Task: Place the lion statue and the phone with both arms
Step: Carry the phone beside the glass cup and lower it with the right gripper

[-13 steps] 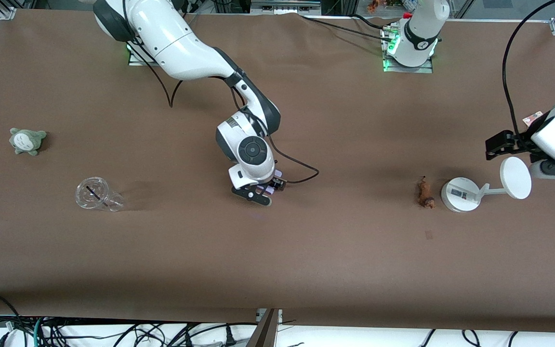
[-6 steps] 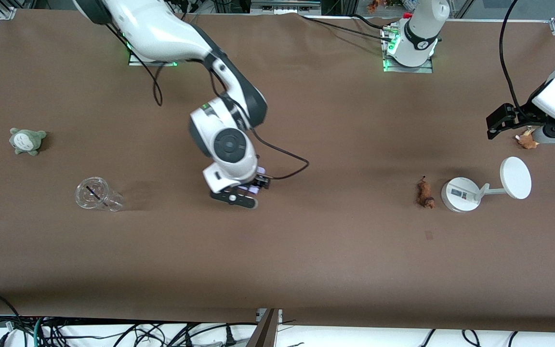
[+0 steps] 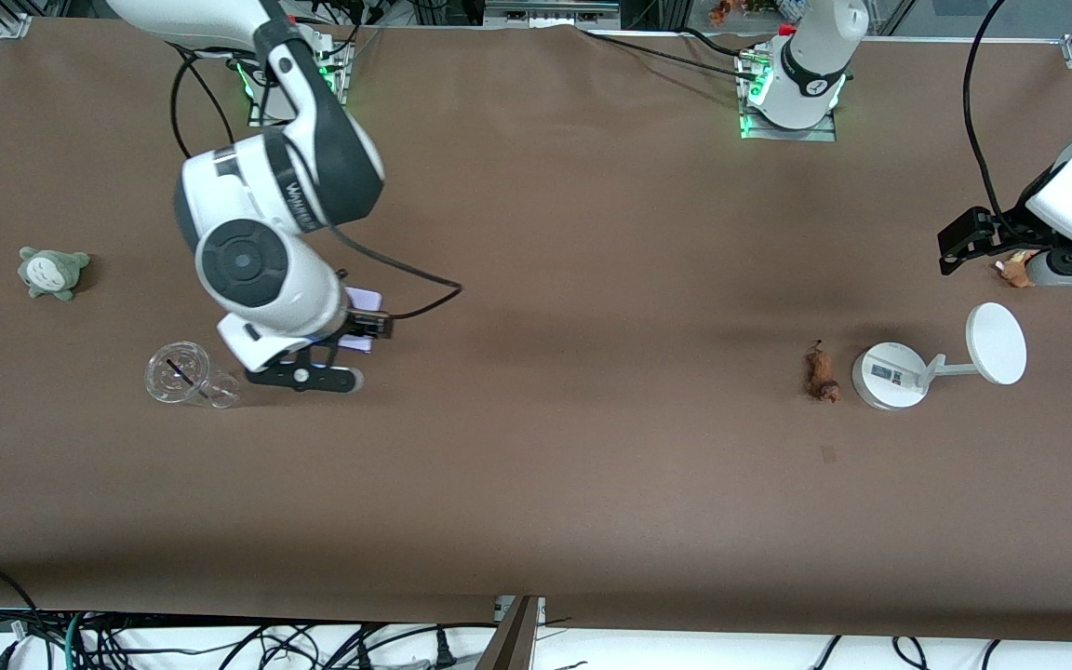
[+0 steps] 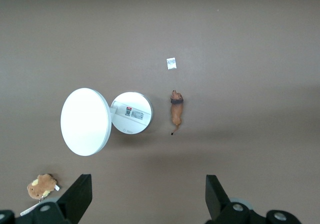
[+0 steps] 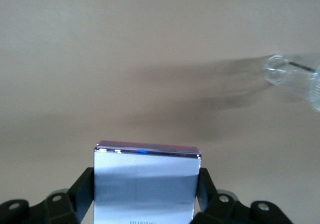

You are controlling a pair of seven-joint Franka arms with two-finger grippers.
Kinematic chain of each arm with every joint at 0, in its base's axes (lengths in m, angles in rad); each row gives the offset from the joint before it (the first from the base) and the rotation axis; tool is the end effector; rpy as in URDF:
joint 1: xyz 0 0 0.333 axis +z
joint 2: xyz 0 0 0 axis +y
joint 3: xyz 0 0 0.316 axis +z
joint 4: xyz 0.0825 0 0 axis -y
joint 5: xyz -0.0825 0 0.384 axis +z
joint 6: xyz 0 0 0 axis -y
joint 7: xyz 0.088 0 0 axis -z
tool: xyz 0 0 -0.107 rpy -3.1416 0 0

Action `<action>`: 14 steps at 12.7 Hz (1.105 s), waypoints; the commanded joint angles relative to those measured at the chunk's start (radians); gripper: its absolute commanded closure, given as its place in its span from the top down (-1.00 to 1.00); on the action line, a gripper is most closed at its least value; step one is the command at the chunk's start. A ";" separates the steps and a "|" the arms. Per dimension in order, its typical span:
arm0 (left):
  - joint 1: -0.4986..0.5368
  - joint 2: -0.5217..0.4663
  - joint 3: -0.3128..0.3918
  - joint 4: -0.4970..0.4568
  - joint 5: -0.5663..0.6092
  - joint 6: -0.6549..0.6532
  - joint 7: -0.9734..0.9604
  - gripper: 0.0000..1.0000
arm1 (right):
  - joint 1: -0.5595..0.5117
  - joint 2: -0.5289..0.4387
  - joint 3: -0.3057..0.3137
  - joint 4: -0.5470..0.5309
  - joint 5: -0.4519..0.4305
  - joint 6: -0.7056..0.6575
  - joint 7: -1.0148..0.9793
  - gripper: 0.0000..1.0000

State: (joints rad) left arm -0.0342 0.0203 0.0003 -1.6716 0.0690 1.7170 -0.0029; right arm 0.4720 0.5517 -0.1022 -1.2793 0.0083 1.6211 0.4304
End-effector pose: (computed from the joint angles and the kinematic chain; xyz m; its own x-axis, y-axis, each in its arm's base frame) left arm 0.5706 -0.0129 0.5782 0.9988 -0.0410 0.0250 -0.0392 -0.9969 -0.0684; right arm 0.6391 0.2647 0.4183 0.9838 -0.0624 -0.1680 -0.0411 -0.9910 0.1272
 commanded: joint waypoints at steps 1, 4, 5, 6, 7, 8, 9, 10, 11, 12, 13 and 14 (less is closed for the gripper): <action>-0.015 0.032 0.003 0.039 -0.026 -0.034 -0.003 1.00 | 0.002 -0.021 -0.074 -0.067 0.022 0.003 -0.166 -0.83; -0.024 0.033 0.001 0.041 -0.026 -0.060 -0.002 1.00 | -0.077 -0.019 -0.100 -0.139 0.061 0.080 -0.335 -0.83; -0.024 0.033 0.001 0.043 -0.026 -0.060 -0.002 1.00 | -0.105 -0.021 -0.100 -0.185 0.061 0.135 -0.390 -0.83; -0.023 0.035 0.001 0.043 -0.026 -0.060 -0.002 1.00 | -0.121 -0.021 -0.100 -0.233 0.061 0.198 -0.413 -0.83; -0.023 0.033 0.001 0.043 -0.026 -0.060 -0.002 1.00 | -0.127 -0.021 -0.100 -0.282 0.061 0.267 -0.415 -0.83; -0.023 0.035 0.001 0.043 -0.026 -0.060 0.004 1.00 | -0.134 -0.019 -0.102 -0.329 0.061 0.345 -0.426 -0.83; -0.021 0.035 0.003 0.043 -0.025 -0.060 0.006 1.00 | -0.156 -0.015 -0.102 -0.372 0.062 0.420 -0.462 -0.83; -0.021 0.035 0.003 0.043 -0.026 -0.060 0.004 1.00 | -0.170 -0.007 -0.102 -0.399 0.062 0.474 -0.481 -0.83; -0.021 0.035 0.003 0.043 -0.025 -0.060 -0.002 1.00 | -0.173 0.003 -0.100 -0.411 0.062 0.508 -0.483 -0.83; -0.021 0.036 0.003 0.043 -0.025 -0.060 0.003 1.00 | -0.173 0.016 -0.100 -0.413 0.062 0.526 -0.483 -0.83; -0.019 0.036 0.003 0.043 -0.025 -0.059 0.006 1.00 | -0.173 0.031 -0.100 -0.413 0.062 0.555 -0.483 -0.83; -0.021 0.036 0.003 0.043 -0.025 -0.059 0.006 1.00 | -0.177 0.040 -0.100 -0.413 0.062 0.574 -0.483 -0.83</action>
State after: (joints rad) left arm -0.0526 0.0406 -0.0022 -1.6641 0.0686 1.6821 -0.0029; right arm 0.3047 0.5842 -0.2076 -1.6707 0.0505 2.1508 -0.0268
